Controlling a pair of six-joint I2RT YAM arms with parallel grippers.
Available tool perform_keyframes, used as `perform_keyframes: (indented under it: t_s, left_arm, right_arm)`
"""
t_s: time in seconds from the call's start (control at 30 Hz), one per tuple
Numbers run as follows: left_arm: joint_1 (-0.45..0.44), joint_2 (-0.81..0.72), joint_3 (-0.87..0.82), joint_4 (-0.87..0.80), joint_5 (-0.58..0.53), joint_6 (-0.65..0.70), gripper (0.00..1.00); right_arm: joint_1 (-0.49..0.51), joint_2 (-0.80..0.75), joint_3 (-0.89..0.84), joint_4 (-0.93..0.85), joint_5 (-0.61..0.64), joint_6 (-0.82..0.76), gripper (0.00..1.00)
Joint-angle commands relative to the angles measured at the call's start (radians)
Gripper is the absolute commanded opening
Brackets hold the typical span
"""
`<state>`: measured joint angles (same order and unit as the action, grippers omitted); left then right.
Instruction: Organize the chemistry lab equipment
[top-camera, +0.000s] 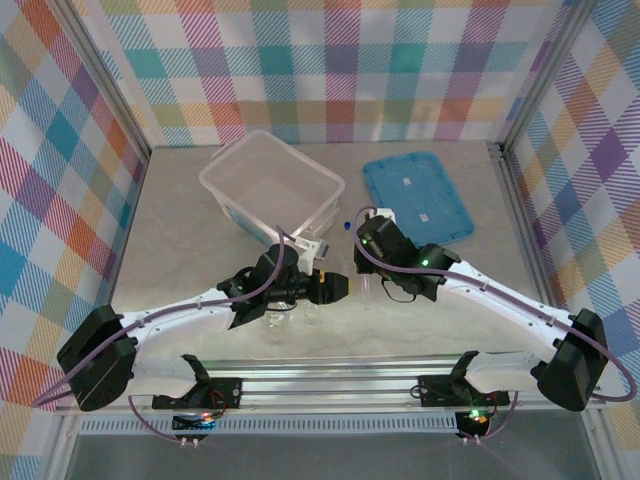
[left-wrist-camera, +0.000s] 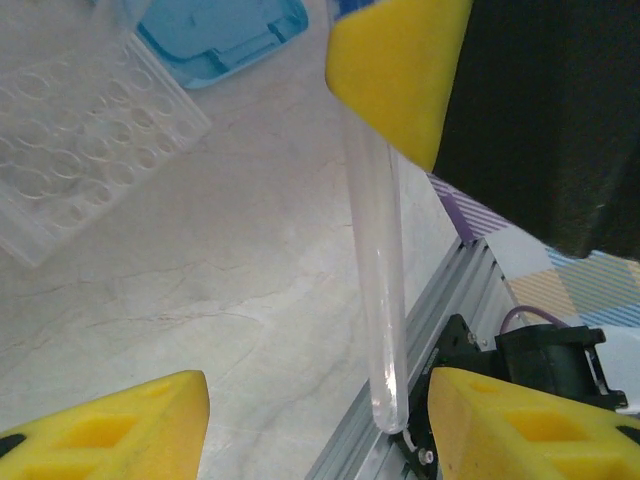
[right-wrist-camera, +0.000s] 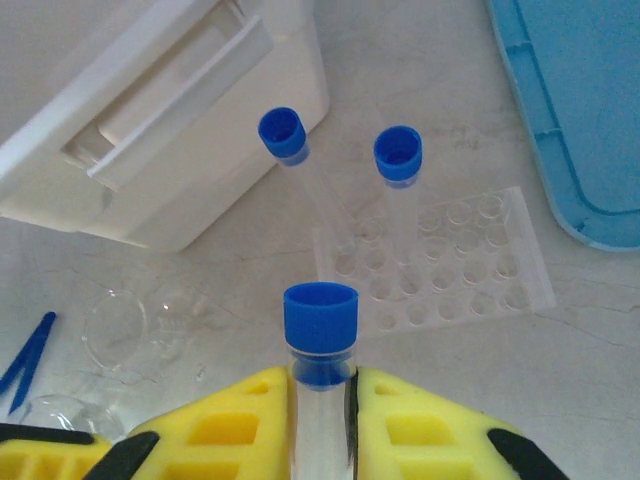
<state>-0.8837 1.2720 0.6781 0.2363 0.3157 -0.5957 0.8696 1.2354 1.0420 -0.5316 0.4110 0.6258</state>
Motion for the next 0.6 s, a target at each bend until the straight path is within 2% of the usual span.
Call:
perform_keyframes:
  t_s: [0.0,0.2,0.57]
  left_arm:
    - [-0.021,0.031,0.037,0.08,0.028,-0.036,0.6]
    - [-0.04,0.098,0.053,0.146,0.038,-0.069,0.6]
    - [-0.051,0.131,0.084,0.154,0.046,-0.073,0.58]
  right_arm:
    - [-0.005,-0.049,-0.021,0.083,-0.006,0.042,0.18]
    - [-0.007,-0.061,-0.013,0.098,0.002,0.053,0.18]
    - [-0.011,-0.059,-0.019,0.118,-0.012,0.073,0.18]
